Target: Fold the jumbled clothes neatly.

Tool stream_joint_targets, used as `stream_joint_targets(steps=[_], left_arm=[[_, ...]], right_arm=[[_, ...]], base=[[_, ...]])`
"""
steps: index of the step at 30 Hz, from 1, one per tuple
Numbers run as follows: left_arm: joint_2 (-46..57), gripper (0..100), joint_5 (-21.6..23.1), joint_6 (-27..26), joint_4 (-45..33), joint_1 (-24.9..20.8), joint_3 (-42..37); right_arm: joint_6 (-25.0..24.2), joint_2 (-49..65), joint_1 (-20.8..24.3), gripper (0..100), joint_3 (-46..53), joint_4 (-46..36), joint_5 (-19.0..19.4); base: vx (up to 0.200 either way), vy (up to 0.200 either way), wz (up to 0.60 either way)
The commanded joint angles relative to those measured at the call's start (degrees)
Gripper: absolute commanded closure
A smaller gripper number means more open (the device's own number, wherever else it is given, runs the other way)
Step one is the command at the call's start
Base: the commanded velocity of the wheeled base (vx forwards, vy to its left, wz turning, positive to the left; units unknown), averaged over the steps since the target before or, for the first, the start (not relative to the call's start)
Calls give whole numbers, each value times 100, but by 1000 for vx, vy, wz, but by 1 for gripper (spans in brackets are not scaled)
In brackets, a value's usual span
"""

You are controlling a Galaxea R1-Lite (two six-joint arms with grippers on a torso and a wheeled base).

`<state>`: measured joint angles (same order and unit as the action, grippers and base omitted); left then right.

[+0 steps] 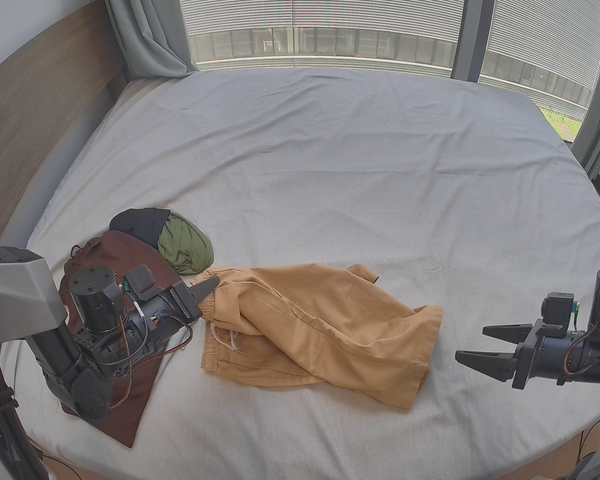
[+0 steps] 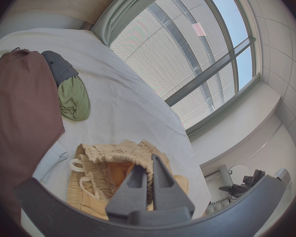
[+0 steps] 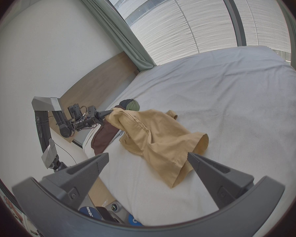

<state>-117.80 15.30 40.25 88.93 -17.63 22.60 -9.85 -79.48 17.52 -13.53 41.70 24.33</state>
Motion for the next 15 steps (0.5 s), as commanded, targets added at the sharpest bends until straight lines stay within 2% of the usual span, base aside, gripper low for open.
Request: stream_joint_targets(steps=[1,15], left_arm=[[-15,100,8,0,1,75,-19],[-15,100,8,-9,1,75,-19]], right_arm=[[-8,-419,15,0,8,13,10],[-26,-1245,15,0,184,708,10]], base=[[0,0,0],[0,0,0]])
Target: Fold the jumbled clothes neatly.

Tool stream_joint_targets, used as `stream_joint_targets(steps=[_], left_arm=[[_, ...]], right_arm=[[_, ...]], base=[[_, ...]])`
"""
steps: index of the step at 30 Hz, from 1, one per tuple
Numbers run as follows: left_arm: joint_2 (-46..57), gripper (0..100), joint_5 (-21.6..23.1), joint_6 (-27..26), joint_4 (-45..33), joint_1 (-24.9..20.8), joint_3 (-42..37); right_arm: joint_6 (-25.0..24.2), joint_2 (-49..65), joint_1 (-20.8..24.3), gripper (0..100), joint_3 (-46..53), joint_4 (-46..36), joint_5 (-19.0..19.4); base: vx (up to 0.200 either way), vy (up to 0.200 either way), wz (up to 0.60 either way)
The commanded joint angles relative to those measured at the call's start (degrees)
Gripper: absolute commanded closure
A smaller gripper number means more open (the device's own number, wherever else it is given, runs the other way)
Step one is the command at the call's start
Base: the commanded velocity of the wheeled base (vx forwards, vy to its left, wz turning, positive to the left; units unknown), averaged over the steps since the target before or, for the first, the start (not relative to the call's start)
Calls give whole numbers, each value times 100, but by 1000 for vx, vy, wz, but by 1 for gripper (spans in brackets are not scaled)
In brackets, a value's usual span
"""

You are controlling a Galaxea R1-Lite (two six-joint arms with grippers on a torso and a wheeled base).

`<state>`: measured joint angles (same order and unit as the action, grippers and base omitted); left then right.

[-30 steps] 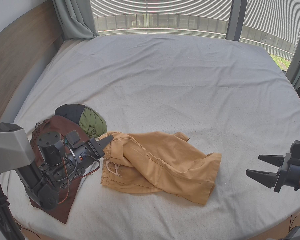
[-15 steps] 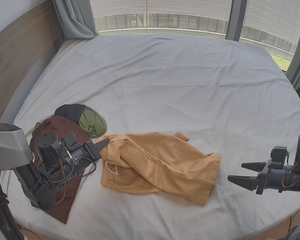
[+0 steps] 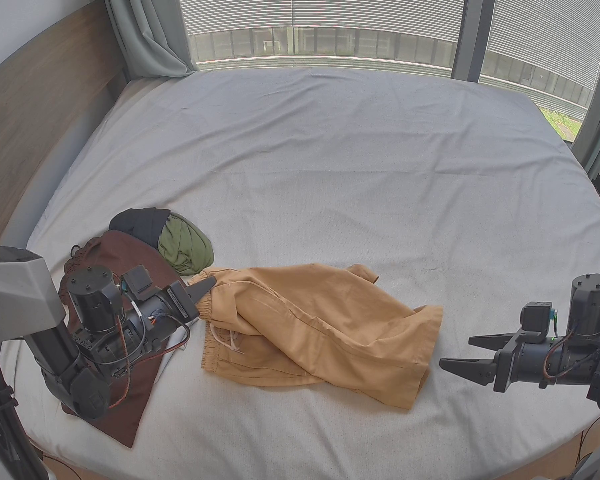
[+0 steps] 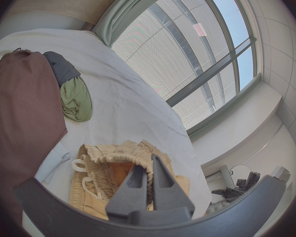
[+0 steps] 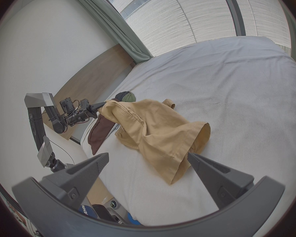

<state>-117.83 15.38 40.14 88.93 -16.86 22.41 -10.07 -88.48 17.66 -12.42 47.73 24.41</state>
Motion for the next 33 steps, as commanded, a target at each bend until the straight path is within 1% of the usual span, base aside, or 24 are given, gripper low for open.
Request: stream_joint_targets(steps=[1,13,22,28,30,31,33], left_arm=[[-11,100,0,2,1,-2,1],[-20,100,0,2,1,-2,-17],[-11,100,0,2,1,-2,-17],[-20,100,0,11,1,-10,-26],[-38,100,0,11,1,-10,-26],[-38,100,0,11,1,-10,-26],[-20,100,0,11,1,-2,-26]], right_arm=[[-4,-363,0,0,82,123,3],[-399,-1286,0,0,205,1037,3],[-452,-1901,-9,0,284,1556,3],[-470,-2560,44,0,425,2215,3],[-505,-2885,62,0,469,2628,-6],[-505,-2885,62,0,469,2628,-6],[-628,-3307,70,0,583,3296,-6]], base=[[0,0,0],[0,0,0],[0,0,0],[0,0,0],[0,0,0],[0,0,0],[0,0,0]])
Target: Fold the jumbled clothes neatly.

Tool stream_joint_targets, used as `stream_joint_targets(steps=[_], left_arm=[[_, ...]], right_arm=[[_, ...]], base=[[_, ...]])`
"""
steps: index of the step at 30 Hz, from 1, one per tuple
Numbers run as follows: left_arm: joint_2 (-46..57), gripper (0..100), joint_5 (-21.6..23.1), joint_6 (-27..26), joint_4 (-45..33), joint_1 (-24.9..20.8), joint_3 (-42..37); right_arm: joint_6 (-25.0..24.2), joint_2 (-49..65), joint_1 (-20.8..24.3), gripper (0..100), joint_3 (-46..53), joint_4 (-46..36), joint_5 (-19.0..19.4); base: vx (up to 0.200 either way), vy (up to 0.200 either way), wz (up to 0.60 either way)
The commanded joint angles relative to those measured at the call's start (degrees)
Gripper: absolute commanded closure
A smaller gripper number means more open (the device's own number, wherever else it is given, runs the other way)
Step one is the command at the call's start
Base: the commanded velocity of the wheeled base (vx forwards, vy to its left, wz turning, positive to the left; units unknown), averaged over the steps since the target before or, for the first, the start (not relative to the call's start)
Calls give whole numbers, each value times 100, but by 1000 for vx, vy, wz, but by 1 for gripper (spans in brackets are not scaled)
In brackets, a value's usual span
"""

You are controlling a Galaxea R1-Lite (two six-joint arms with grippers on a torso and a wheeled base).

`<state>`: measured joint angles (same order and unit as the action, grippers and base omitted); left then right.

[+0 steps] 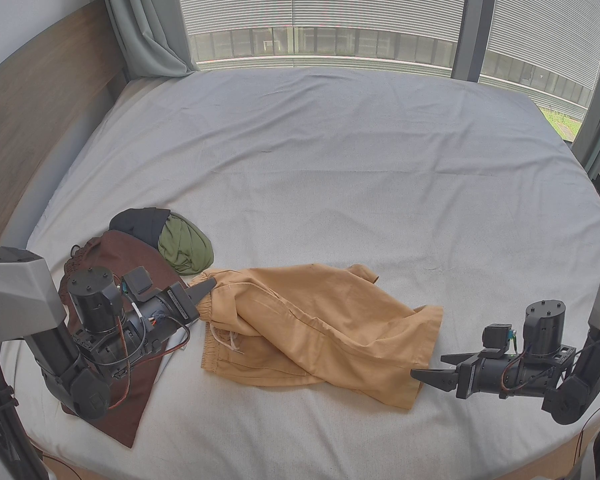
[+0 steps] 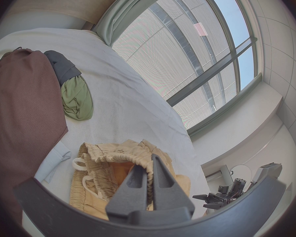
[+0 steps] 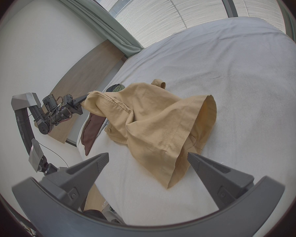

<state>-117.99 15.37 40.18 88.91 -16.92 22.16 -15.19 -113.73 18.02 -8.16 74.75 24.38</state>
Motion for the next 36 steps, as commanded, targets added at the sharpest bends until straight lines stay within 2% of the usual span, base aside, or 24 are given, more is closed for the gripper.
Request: stream_joint_targets(steps=[1,4,31,32,36], left_arm=[[-4,100,10,7,4,5,-1],[-4,100,45,-1,4,5,-1],[-4,100,45,7,4,13,16],[-13,100,45,7,4,22,16],[-40,100,45,7,4,40,34]], right_arm=[[-177,-932,35,0,200,848,-4],[-318,-1398,44,0,271,1402,-4],[-388,-1451,360,0,-248,1384,40],[-388,-1433,360,100,-248,1384,40],[-388,-1240,343,100,-178,1375,40]], base=[[0,0,0],[0,0,0],[0,0,0],[0,0,0],[0,0,0]])
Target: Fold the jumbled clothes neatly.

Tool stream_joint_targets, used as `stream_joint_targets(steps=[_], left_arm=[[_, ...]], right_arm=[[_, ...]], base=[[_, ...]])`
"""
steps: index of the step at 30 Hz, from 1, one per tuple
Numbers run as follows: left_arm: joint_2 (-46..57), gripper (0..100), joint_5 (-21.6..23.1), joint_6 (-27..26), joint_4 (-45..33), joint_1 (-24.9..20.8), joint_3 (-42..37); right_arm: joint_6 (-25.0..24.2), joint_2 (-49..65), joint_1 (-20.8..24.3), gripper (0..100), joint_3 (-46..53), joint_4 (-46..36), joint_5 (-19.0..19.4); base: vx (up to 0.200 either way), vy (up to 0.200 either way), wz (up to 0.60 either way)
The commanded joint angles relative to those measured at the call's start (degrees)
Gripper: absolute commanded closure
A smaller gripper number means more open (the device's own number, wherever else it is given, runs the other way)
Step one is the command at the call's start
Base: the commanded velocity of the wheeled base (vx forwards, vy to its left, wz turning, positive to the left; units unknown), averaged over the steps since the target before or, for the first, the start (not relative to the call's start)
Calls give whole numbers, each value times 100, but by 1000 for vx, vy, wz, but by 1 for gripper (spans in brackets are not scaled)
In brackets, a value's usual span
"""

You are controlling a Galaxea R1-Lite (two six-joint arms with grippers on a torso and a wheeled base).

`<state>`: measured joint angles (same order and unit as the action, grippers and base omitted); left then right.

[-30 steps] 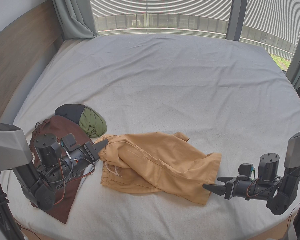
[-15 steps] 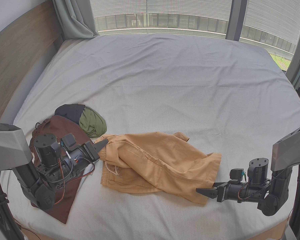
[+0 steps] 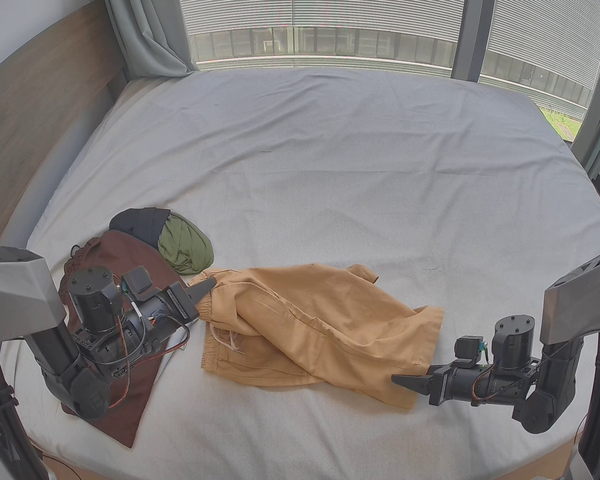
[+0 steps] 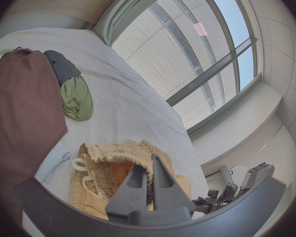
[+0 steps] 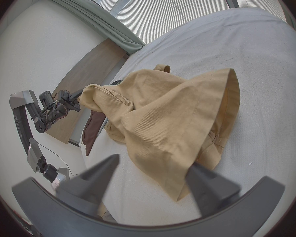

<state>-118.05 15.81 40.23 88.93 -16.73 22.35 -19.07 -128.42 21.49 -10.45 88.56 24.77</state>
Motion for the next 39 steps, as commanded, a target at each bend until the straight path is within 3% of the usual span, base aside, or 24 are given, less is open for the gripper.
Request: stream_joint_targets(steps=[1,10,15,19,28,29,39], left_arm=[[-33,100,1,2,1,29,15],[-139,100,-8,2,1,38,51],[-157,100,1,2,1,73,68],[-157,100,-8,2,1,73,68],[-157,100,-8,2,1,73,77],[-157,100,-8,2,1,73,77],[-148,100,-8,2,1,73,77]], right_arm=[[8,326,-13,100,78,-6,10],[8,853,-356,100,8,-15,116],[-132,1117,-725,100,-80,-23,617],[-299,1126,-664,100,-54,-23,872],[-264,968,-479,100,-10,-15,898],[-264,932,-462,0,-36,-23,898],[-256,669,-198,0,-124,-6,889]], base=[[0,0,0],[0,0,0],[0,0,0],[0,0,0],[0,0,0],[0,0,0],[0,0,0]])
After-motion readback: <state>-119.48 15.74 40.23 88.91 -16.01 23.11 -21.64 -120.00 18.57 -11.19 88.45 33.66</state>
